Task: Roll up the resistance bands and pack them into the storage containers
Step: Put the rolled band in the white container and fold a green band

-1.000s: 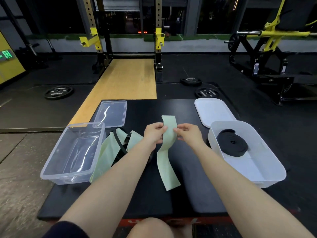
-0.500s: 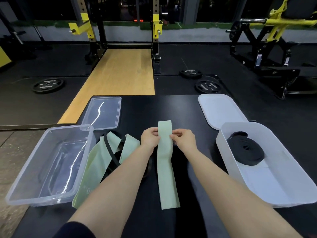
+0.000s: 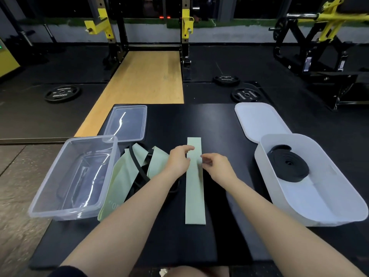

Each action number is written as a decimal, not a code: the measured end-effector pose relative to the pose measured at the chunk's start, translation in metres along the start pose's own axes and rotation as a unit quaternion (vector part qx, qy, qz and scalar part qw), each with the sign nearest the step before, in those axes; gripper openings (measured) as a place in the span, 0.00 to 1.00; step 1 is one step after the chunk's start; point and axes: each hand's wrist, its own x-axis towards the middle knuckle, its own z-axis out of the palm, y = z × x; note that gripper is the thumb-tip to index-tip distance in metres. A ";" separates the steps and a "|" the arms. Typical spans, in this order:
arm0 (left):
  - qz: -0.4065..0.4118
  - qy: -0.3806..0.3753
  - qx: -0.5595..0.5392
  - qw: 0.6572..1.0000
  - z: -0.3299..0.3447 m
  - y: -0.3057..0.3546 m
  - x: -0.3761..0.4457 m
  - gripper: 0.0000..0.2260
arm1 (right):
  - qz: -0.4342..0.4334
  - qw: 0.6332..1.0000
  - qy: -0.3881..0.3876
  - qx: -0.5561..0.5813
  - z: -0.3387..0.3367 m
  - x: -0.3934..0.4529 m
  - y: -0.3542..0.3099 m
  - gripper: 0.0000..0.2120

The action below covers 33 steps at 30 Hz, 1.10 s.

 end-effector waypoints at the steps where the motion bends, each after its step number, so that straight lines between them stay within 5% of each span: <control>1: 0.024 -0.002 0.002 1.000 0.000 0.000 -0.009 0.19 | -0.017 1.000 -0.013 -0.022 0.000 -0.007 0.002 0.15; 10: 0.066 -0.106 0.074 0.989 0.001 -0.006 -0.075 0.08 | -0.086 0.988 -0.090 -0.089 -0.003 -0.061 0.004 0.09; 19: 0.126 -0.218 0.202 0.946 -0.002 -0.022 -0.112 0.21 | -0.135 0.970 -0.153 -0.134 -0.004 -0.102 0.005 0.13; 22: 0.141 -0.195 0.203 0.949 0.001 -0.027 -0.121 0.14 | -0.147 0.961 -0.157 -0.174 -0.004 -0.112 0.004 0.17; 26: 0.145 -0.161 0.187 0.958 0.004 -0.027 -0.130 0.05 | -0.169 0.960 -0.129 -0.185 -0.001 -0.121 0.005 0.09; 33: 0.113 -0.084 0.141 0.980 0.012 -0.021 -0.144 0.04 | -0.167 0.962 -0.133 -0.172 -0.002 -0.131 0.009 0.06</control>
